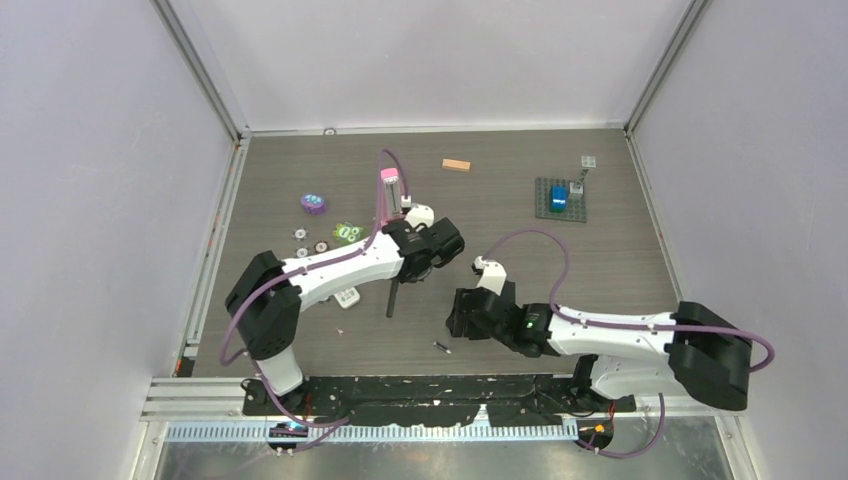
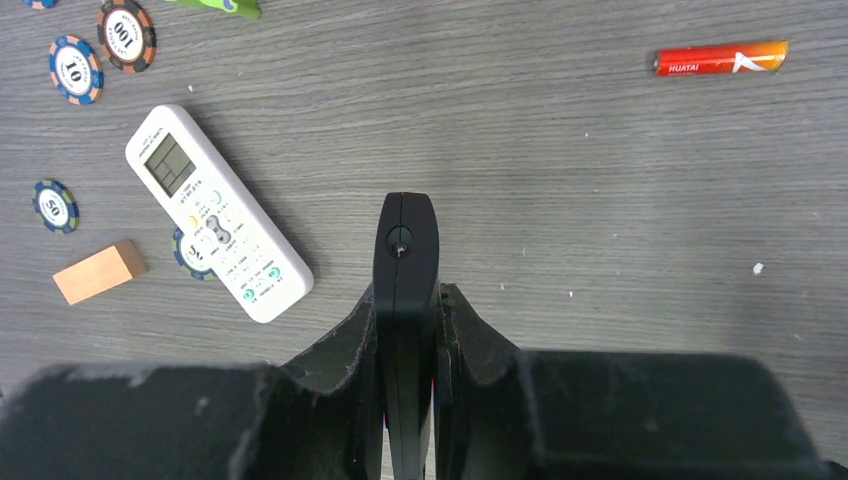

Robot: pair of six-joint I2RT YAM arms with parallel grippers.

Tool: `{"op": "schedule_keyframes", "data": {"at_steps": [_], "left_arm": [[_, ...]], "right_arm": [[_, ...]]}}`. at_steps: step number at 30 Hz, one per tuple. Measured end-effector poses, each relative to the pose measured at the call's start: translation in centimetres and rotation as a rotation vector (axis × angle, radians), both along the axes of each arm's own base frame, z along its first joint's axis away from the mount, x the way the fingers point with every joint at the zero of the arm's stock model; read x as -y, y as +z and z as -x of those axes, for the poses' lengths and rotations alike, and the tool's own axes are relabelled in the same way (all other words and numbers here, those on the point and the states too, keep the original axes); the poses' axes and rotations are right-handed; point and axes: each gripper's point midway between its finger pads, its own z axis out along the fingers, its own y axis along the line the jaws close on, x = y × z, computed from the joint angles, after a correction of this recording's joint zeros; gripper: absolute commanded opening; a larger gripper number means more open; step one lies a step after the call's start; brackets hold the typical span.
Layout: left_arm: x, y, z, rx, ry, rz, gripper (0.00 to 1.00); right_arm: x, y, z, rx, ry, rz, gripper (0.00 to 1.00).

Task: Load the batteries into the remote control

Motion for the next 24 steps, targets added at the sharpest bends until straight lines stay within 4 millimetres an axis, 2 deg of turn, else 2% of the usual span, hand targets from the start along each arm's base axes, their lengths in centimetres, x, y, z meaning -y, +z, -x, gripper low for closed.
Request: {"op": "schedule_keyframes", "data": {"at_steps": [5,11,15,19,23,24], "left_arm": [[-1.1,2.0,1.1,0.033,-0.011,0.075,0.00],[-2.1,7.7,2.2,0.145,-0.047,0.257,0.00],[-3.4,10.7,2.6,0.217,-0.050,0.343,0.00],[-4.8,11.9,3.2,0.260,-0.041,0.393,0.00],[-6.0,12.0,3.8,0.272,-0.042,0.417,0.00],[-6.1,11.9,3.8,0.272,-0.040,0.418,0.00]], "right_arm": [[-2.0,-0.1,0.2,-0.022,0.041,0.066,0.61],[-4.2,0.9,1.5,0.025,0.212,0.125,0.66],[-4.3,-0.4,2.4,0.024,0.325,0.217,0.63],[-4.0,-2.3,3.0,0.009,0.418,0.340,0.51],[-4.5,-3.2,3.2,0.001,0.461,0.419,0.31],[-4.7,-3.2,3.1,0.002,0.460,0.423,0.23]]}}
